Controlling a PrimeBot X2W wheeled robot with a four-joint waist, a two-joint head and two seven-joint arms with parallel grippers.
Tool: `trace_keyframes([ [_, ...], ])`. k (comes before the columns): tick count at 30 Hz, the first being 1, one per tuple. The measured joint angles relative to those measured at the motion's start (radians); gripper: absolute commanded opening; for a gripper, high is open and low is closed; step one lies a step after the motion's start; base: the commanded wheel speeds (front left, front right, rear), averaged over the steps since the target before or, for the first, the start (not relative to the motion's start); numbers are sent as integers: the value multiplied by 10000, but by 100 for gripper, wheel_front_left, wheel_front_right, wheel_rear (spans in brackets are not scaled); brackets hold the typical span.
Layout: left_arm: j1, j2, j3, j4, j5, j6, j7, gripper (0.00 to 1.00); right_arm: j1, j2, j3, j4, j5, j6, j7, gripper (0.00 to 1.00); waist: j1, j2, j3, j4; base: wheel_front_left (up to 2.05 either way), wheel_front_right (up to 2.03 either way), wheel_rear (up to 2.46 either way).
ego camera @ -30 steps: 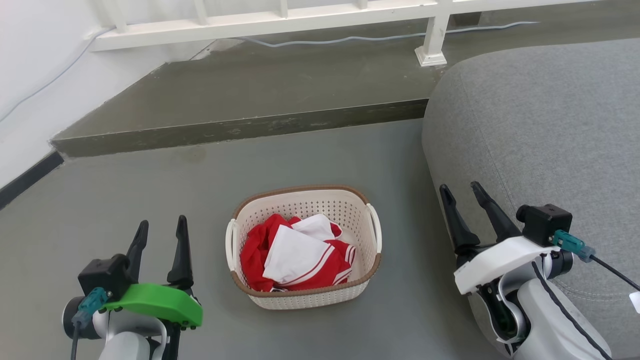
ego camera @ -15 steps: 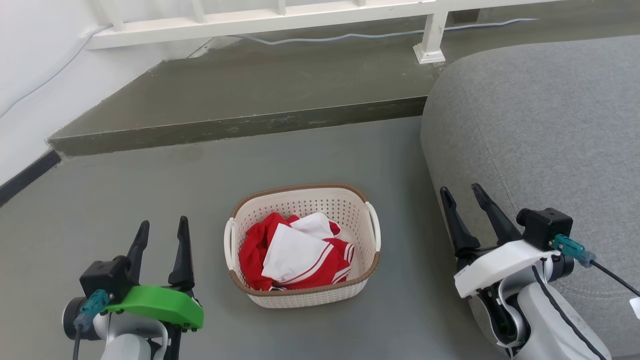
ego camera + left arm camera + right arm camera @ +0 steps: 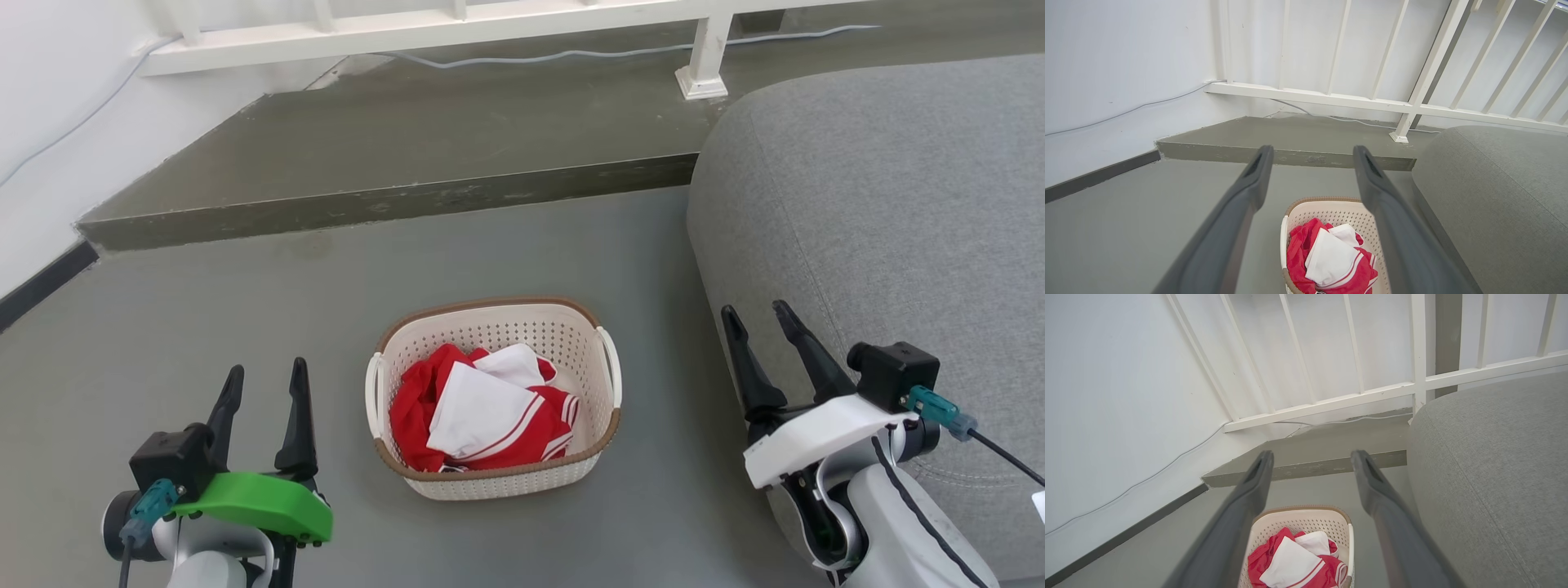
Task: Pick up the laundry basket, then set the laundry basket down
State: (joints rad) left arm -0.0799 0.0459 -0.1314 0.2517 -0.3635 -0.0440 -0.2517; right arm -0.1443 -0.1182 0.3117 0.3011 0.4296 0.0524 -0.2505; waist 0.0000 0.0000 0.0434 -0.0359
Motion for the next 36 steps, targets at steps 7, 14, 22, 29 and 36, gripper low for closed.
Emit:
trace_keyframes([
  [7,43,-33,-31,150,-10,-86,17,0,130,84,-35,136,-71,-2,6,0,0,0,21,8,0,0,0],
  [14,258,-125,-15,520,-226,-86,142,0,591,209,-92,424,159,-2,50,0,0,0,10,16,0,0,0],
  [22,244,-127,291,627,-1302,-98,529,0,591,230,-408,382,1227,2,311,0,0,0,-34,46,0,0,0],
  [29,243,-128,368,629,-2291,-174,767,0,591,263,-696,330,2102,88,552,0,0,0,-64,73,0,0,0],
  [36,238,-130,564,627,-3110,-188,1060,0,591,299,-1014,284,2924,105,807,0,0,0,-94,101,0,0,0],
])
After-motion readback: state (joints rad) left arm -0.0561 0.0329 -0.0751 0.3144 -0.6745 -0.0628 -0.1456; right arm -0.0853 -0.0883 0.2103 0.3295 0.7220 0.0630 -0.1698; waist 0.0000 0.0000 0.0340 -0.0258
